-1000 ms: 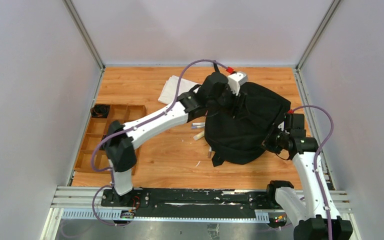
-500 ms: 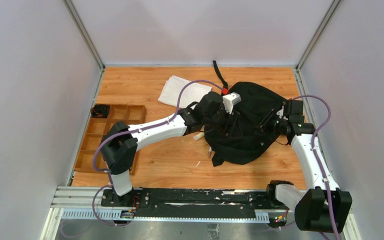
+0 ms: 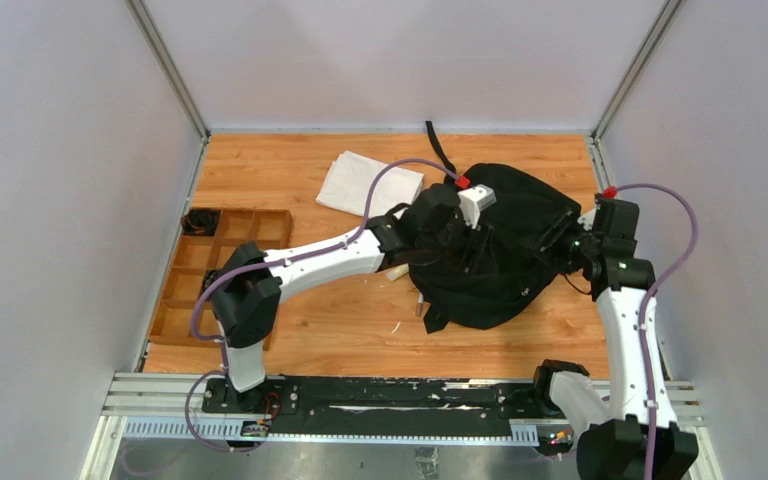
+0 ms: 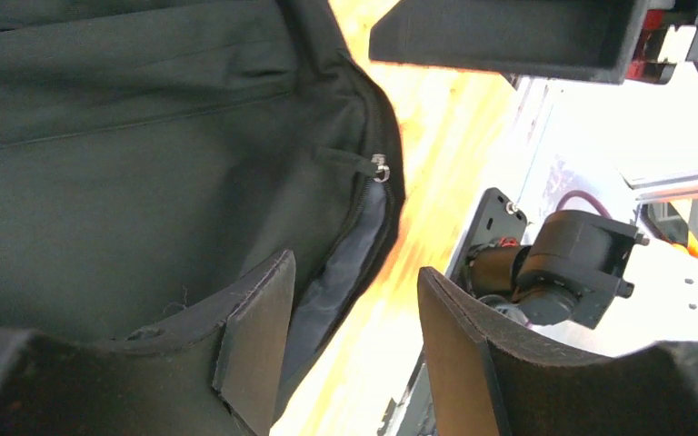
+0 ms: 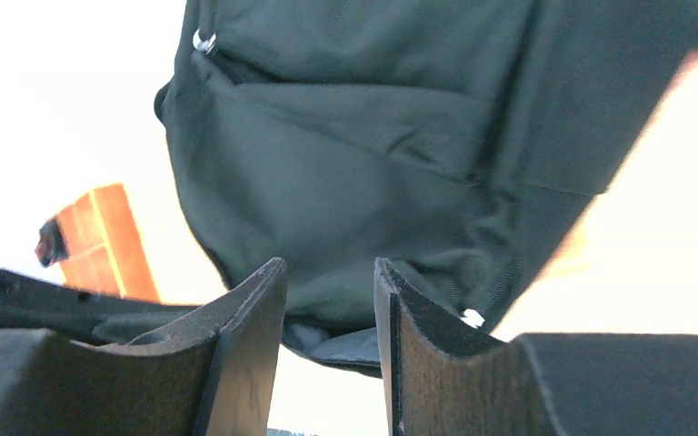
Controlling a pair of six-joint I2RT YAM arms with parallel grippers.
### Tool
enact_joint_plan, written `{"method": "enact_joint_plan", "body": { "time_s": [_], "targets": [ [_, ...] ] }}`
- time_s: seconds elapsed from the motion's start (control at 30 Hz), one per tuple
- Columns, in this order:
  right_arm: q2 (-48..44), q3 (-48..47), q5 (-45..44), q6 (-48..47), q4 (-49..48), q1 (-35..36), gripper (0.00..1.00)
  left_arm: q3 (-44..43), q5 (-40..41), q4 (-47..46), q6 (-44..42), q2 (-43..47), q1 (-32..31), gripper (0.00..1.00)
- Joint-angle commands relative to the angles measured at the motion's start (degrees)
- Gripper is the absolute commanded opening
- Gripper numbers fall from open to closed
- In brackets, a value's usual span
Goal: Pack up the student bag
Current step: Zip the student bag at the center of the board.
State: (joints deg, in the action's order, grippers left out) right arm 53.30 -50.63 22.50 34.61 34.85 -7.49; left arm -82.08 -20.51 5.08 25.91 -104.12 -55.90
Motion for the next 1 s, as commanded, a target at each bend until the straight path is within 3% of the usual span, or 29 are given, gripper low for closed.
{"method": "enact_joint_plan", "body": {
  "time_s": [0.0,0.2,0.47,0.77,0.97],
  "targets": [
    [-4.78,-1.05,-6.72,-4.94,8.16,-7.32,0.45,-6.48,6.63,6.32,4.59,-3.09,-5.16,0.57],
    [-7.78,-0.55,-8.74,-6.6,11.65,-15.7,0.45,-6.96,9.53,2.44,22.42,-6.74,-7.78,0.56],
    [-6.2,-2.28,-8.86,-7.4,12.17,-16.34,0.45,-10.11,11.93,1.6,39.23,-14.2,-8.11,0.64],
    [-6.43,-1.84,-7.55,-7.52,12.08,-16.34,0.45,-13.22,16.19,1.87,44.25,-17.79,-8.1,0.63],
    [-6.67,-1.84,-6.82,-7.44,12.17,-16.33,0.45,-16.44,15.74,1.67,45.88,-20.59,-7.93,0.54]
  ]
}}
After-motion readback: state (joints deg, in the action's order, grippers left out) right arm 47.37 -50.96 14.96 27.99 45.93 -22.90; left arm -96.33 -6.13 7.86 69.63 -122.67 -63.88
